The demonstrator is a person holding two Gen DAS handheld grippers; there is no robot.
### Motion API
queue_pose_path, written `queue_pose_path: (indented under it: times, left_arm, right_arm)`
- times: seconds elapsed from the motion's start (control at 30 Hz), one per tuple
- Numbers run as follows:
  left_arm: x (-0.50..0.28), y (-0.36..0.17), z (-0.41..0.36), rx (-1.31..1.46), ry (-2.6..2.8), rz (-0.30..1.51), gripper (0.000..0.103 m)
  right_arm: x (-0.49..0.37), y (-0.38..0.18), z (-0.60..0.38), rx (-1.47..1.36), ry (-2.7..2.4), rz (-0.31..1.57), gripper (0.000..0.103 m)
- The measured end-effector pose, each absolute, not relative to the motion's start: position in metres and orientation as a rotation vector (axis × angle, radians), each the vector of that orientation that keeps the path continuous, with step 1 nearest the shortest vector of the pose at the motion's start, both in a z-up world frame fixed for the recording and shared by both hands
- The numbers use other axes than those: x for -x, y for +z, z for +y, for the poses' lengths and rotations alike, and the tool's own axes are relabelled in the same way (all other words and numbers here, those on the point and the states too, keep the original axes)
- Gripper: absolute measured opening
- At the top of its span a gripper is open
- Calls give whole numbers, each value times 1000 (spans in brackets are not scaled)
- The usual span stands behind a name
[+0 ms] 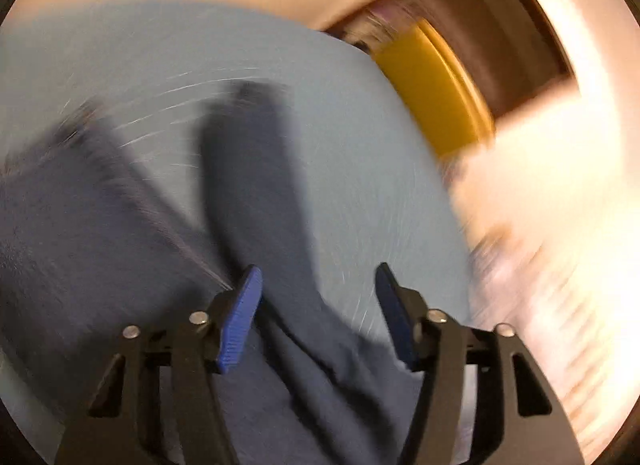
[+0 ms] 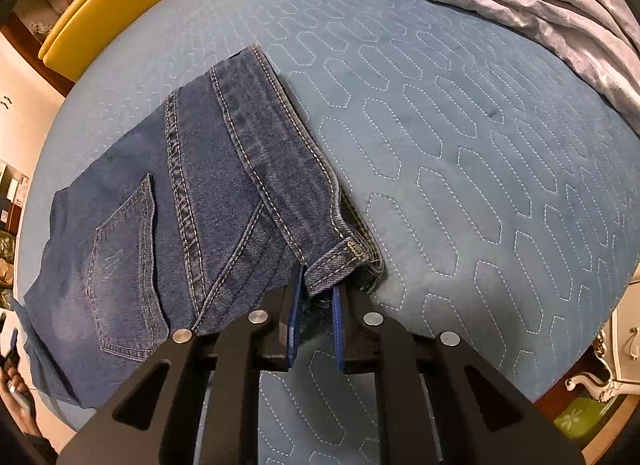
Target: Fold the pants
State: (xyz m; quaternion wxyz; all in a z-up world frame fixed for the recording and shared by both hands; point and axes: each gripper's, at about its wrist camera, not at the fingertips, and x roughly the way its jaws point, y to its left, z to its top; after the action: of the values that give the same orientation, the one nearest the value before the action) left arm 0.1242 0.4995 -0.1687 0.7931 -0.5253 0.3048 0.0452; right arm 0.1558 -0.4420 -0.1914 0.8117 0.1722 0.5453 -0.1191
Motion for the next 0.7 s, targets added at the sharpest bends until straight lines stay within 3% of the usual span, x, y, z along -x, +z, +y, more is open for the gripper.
queue_pose_path:
  times: [0.1, 0.3, 0.37, 0.4, 0.57, 0.7]
  left_arm:
    - [-120, -206, 538, 1331, 26, 666, 45]
    - [-131, -237, 539, 1437, -14, 685, 35]
    - [-145, -238, 530, 1448, 18, 699, 20]
    - [-141, -241, 536, 1460, 33, 699, 17]
    - [-134, -199, 537, 1295, 128, 715, 7]
    - [-114, -154, 533, 1151, 189, 730, 6]
  right_arm:
    - [-156, -193, -442, -358, -258, 1163, 10]
    - [-154, -192, -439, -358, -270, 1164, 10]
    - [-154, -193, -438, -355, -267, 1166, 10]
    - [-155, -192, -438, -357, -266, 1168, 10]
    - [-154, -191, -439, -368, -263, 1172, 10]
    - [-155, -191, -439, -370, -256, 1172, 10]
